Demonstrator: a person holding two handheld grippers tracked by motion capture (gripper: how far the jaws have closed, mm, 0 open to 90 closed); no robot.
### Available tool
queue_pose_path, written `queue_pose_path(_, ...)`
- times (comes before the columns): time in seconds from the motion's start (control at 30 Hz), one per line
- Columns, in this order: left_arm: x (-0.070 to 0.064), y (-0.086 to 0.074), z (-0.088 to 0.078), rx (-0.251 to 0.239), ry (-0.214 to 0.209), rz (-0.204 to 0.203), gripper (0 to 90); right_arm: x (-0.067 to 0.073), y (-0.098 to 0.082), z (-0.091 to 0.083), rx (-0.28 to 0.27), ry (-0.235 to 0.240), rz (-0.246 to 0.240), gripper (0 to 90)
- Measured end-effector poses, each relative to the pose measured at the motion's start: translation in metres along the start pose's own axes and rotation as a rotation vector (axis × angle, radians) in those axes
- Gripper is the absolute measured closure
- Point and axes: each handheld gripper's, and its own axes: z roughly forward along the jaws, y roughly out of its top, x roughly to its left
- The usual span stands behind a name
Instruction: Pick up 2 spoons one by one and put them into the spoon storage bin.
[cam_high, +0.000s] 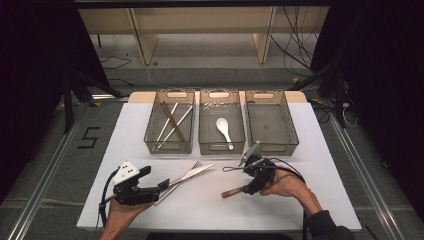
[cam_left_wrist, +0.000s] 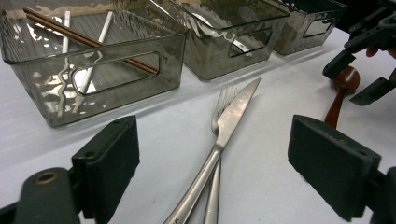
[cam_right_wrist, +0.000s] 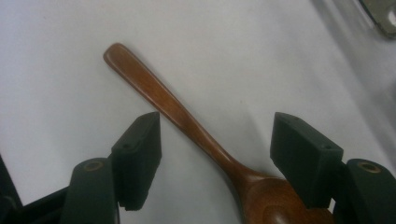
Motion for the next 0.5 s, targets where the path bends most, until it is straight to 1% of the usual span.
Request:
queue_pose_path(0.1, 0.0001, 0.0, 0.0, 0.0, 0.002, 0.001, 16.2, 0.0003, -0.0009, 0.0029, 0.021, -0.015, -0.018, 36.0)
queue_pose_path(0.23, 0.0, 0.0, 0.0, 0.0, 0.001, -0.001, 16.2, 0.0018, -0.0009, 0.0062, 0.046, -0.024, -0.043, 37.3)
queue_pose_path(0.27, 0.0, 0.0001, 0.0, 0.0, 0.0, 0.0, 16.2, 0.0016, -0.0011, 0.0071, 0.045, -0.029, -0.053, 37.7)
queue_pose_path(0.43, 0.0, 0.0, 0.0001, 0.0, 0.0, -0.001, 16.2, 0.0025, -0.0009, 0.0089, 0.057, -0.036, -0.067, 38.9)
queue_pose_path(0.5, 0.0, 0.0, 0.0001, 0.0, 0.0, -0.002, 16.2, 0.0026, -0.001, 0.0104, 0.069, -0.034, -0.066, 39.1)
